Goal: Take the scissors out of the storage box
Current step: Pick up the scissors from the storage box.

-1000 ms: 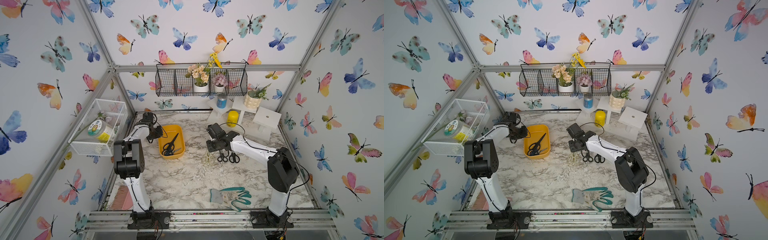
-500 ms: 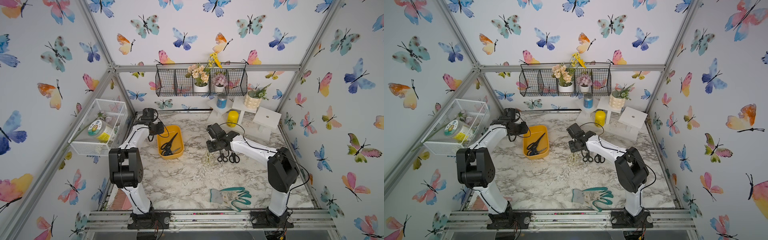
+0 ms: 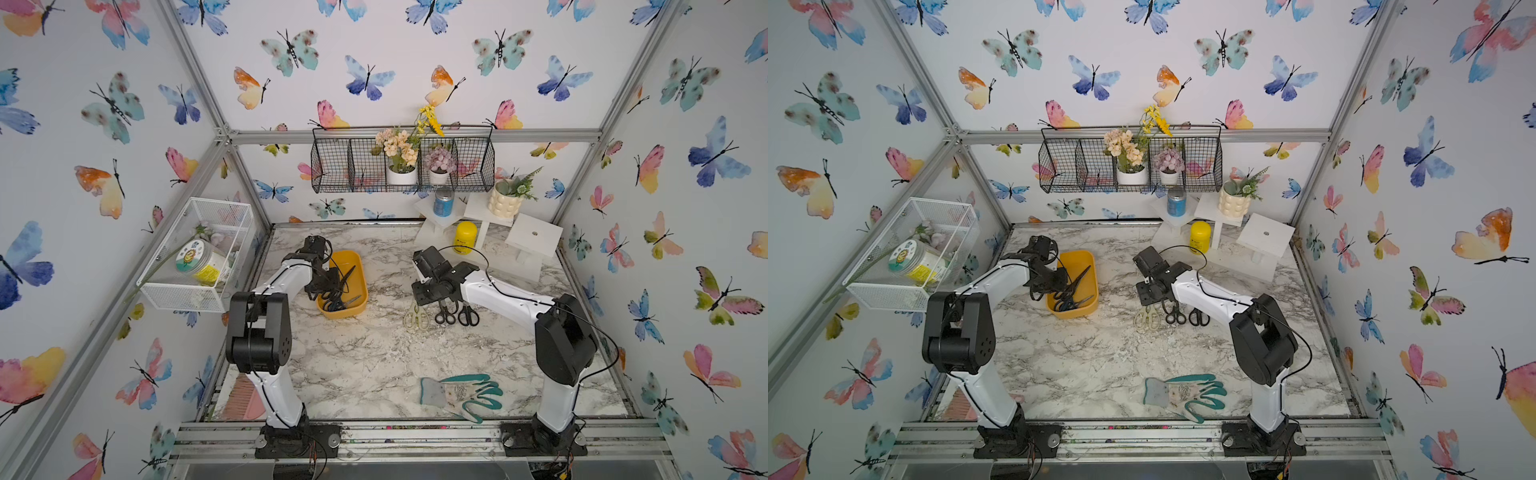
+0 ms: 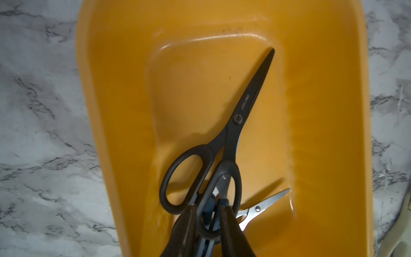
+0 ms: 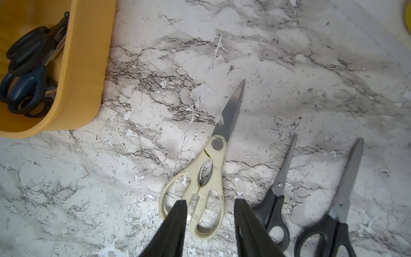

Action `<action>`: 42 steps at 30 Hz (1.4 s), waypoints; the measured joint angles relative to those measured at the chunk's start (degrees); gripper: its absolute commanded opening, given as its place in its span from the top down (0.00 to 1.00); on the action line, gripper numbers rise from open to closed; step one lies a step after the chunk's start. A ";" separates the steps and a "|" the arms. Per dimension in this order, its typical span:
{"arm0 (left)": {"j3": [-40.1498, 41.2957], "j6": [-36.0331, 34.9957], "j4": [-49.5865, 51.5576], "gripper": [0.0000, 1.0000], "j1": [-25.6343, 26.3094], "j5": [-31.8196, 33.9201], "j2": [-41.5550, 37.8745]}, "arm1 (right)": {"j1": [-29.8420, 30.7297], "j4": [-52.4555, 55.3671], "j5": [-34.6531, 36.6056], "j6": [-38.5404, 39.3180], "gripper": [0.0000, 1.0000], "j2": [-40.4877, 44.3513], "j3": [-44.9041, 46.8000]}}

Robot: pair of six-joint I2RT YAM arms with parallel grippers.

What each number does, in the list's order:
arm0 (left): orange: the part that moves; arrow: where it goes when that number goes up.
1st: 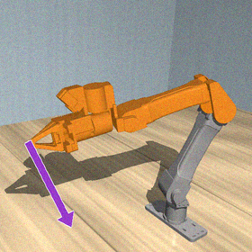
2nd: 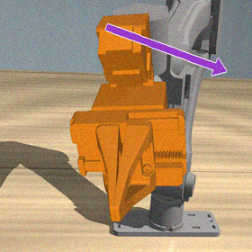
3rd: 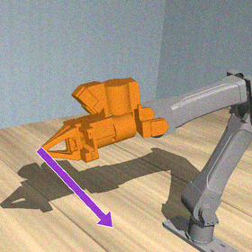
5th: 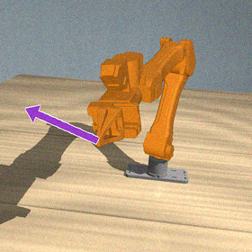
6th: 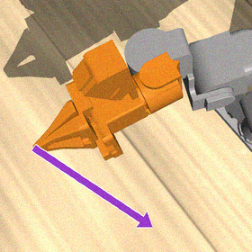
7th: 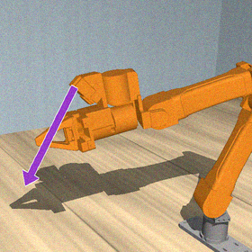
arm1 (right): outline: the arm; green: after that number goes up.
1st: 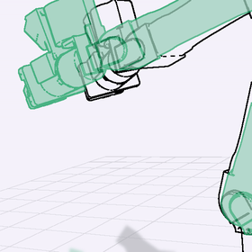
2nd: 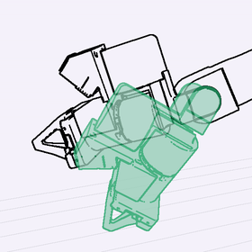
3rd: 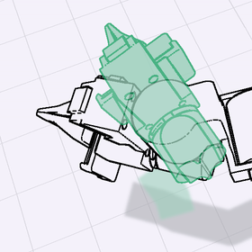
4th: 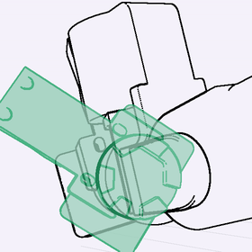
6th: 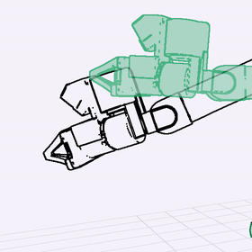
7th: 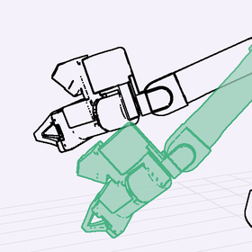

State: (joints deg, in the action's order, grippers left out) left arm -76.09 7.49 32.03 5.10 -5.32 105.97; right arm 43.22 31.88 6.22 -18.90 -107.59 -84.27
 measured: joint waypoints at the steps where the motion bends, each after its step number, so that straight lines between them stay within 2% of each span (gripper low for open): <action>1: 0.00 -0.02 -0.02 0.75 0.00 0.00 0.68 | 0.00 0.00 0.00 0.09 0.60 0.00 0.00; 13: -1.22 -0.28 -1.36 0.74 -0.02 -0.02 5.68 | 0.00 0.02 0.00 1.22 0.59 0.00 -0.02; 19: -1.79 -0.70 -1.51 0.70 -0.11 -0.02 6.16 | 0.00 0.15 0.00 1.64 0.59 -0.02 -0.24; 28: -4.70 -1.09 -2.05 0.73 -0.26 -1.46 8.83 | 0.00 0.31 -0.04 1.66 0.59 -0.42 -0.79; 35: -3.87 -1.14 -3.32 0.74 -0.61 -2.56 8.83 | 0.00 0.28 -0.07 1.66 0.59 -0.55 -0.81; 42: -2.51 -1.09 -3.34 0.68 -0.59 -2.45 7.28 | 0.00 0.28 -0.33 1.62 0.59 -1.49 -1.31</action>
State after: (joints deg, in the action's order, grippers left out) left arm -78.61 6.39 28.69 4.51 -7.77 113.25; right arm 43.22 32.16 5.89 -17.28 -109.08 -85.58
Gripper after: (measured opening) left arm 0.318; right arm 0.407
